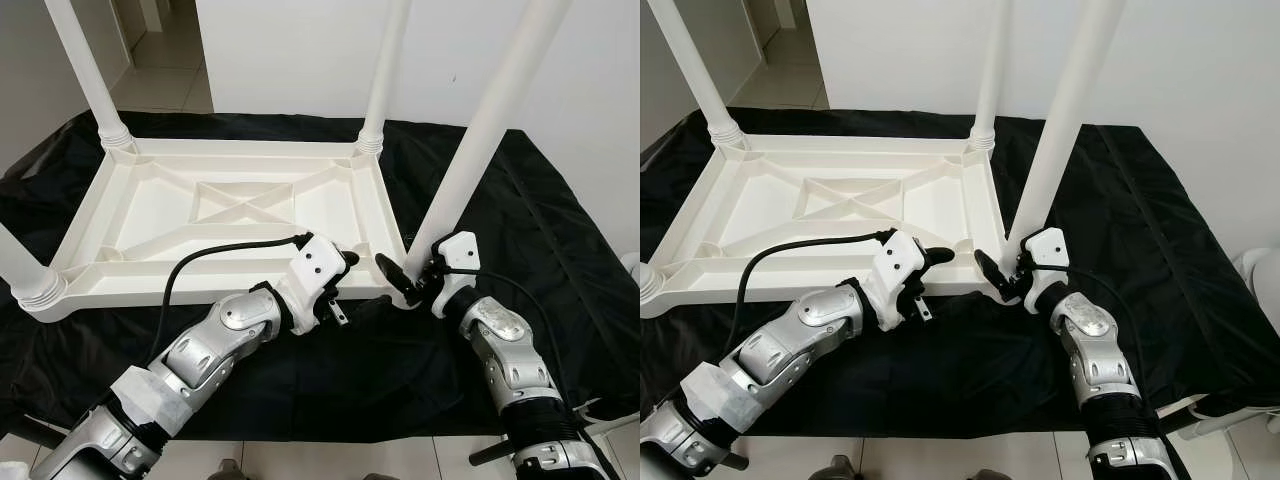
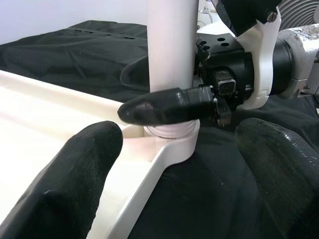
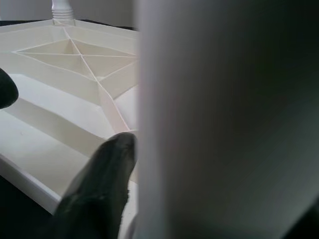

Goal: Building children table

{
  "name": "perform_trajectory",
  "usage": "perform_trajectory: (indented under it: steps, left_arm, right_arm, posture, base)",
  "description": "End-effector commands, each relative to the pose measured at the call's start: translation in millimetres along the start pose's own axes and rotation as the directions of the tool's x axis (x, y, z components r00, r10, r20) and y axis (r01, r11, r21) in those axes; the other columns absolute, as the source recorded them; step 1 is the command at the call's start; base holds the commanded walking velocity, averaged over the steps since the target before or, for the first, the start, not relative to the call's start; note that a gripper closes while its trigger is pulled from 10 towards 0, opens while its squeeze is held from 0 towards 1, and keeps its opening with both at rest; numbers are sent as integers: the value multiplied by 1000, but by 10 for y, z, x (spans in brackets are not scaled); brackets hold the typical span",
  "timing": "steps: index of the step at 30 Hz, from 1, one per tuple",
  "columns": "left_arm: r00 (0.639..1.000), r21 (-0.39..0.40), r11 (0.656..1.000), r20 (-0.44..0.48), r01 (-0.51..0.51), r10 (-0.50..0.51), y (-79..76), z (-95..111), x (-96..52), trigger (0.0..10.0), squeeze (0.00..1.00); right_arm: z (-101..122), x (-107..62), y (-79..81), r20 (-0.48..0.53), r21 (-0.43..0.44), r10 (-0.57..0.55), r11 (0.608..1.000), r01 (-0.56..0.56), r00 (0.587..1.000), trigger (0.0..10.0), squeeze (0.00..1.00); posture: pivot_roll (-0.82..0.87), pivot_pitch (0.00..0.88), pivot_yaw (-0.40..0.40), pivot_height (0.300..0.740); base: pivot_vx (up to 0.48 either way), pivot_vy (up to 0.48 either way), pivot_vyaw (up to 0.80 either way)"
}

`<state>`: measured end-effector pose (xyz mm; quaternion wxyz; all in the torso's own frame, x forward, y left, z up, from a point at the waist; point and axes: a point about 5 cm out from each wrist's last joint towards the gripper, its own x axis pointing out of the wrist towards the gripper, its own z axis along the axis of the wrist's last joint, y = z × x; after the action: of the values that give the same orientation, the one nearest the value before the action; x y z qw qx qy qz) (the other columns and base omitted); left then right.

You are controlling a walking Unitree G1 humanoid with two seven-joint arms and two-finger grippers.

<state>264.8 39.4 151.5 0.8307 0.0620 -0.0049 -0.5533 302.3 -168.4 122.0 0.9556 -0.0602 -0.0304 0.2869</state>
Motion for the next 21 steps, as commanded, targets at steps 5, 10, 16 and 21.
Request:
perform_trajectory:
  steps: [5, 10, 16, 21]
  left_arm:
    - [967, 7, 967, -10, 255, -255, -151, 4, -21, 10000, 0]
    - [967, 7, 967, -10, 256, -256, -146, 5, -18, 10000, 0]
    - [966, 5, 966, -10, 257, -257, -152, -2, -28, 10000, 0]
    - [966, 4, 966, -11, 258, -258, -155, -10, -28, 10000, 0]
  right_arm:
    - [-175, -56, 117, -33, 68, 30, 997, -27, 999, 0, 0]
    - [-183, -104, 121, -26, 93, -41, 995, 43, 999, 10000, 0]
    - [-159, -125, 96, -45, 93, -193, 976, 197, 980, 10000, 0]
    - [-59, -98, 186, -60, 104, -434, 893, 438, 899, 10000, 0]
  posture:
    - [33, 9, -26, 740]
    - [34, 9, -29, 740]
    - [36, 6, -33, 740]
    - [35, 0, -35, 740]
  base:
    - [0, 0, 0]
    - [0, 0, 0]
    - [0, 0, 0]
    - [0, 0, 0]
